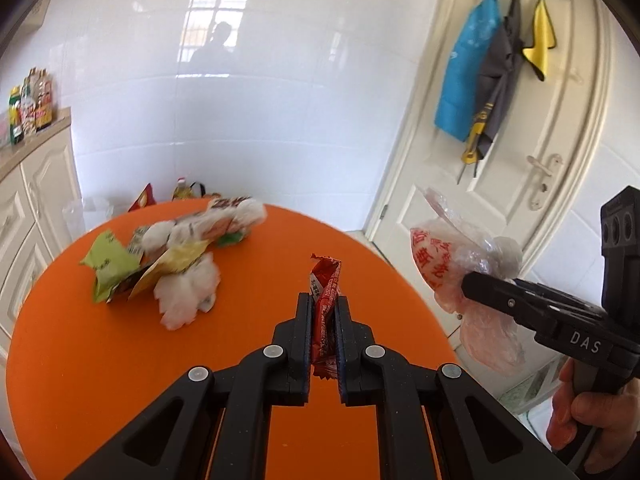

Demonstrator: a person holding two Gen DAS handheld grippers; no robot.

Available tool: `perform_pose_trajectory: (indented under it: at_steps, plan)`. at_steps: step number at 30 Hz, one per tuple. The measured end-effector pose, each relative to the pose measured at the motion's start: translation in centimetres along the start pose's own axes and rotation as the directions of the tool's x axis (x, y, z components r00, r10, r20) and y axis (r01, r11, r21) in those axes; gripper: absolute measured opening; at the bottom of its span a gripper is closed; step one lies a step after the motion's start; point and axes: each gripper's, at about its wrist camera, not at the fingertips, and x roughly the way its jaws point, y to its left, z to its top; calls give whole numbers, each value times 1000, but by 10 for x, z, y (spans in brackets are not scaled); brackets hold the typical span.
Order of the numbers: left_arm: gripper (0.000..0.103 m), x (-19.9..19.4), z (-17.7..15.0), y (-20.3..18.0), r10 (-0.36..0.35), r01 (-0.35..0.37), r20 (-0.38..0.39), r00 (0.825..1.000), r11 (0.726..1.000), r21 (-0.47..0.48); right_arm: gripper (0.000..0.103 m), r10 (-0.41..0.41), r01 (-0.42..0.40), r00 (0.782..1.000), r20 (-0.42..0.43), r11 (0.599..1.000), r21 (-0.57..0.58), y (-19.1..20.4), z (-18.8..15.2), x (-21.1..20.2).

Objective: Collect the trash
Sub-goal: 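Lift both items and turn toward the blue bin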

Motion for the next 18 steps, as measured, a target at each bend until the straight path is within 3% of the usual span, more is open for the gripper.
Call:
perform_pose_trajectory:
  at_steps: [9, 18]
  plan:
    - [6, -19, 11, -59, -74, 71, 34, 997, 994, 81, 43, -66, 61, 994, 82, 996, 66, -39, -10, -64]
    - [6, 8, 23, -130, -185, 180, 9, 983, 968, 173, 43, -199, 175, 971, 135, 970, 171, -102, -30, -134]
